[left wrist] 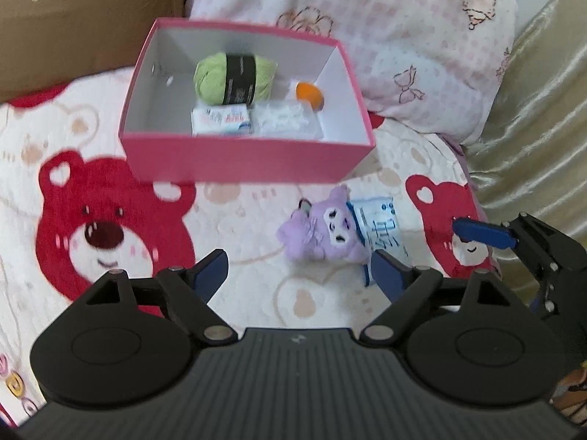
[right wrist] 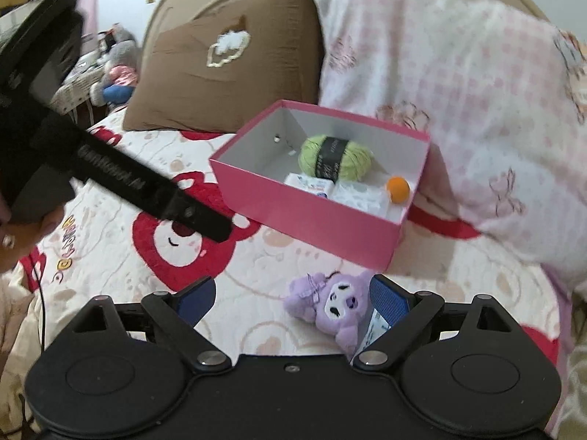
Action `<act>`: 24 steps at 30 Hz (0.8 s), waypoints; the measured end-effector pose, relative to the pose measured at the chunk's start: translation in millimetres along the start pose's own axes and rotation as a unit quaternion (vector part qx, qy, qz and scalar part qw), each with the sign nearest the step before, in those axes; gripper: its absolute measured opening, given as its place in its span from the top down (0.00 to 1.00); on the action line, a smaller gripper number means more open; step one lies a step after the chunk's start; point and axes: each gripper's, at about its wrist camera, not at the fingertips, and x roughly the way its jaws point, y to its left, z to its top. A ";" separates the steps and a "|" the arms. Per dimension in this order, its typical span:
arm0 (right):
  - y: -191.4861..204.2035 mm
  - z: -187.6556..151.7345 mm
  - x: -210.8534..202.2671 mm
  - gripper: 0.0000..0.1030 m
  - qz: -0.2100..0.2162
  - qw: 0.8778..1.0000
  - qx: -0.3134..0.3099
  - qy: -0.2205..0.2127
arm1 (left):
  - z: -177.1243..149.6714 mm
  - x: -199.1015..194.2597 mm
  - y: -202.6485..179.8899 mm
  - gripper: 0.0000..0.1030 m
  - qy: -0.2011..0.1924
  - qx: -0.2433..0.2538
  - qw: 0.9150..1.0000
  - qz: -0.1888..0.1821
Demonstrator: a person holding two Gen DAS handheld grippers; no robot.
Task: Organize objects
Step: 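Move the open left gripper toward the purple plush toy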
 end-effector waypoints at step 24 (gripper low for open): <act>-5.4 -52.4 48.4 0.10 0.000 1.000 -0.019 -0.012 | -40.1 49.7 9.0 0.20 -0.031 0.005 0.999 -0.025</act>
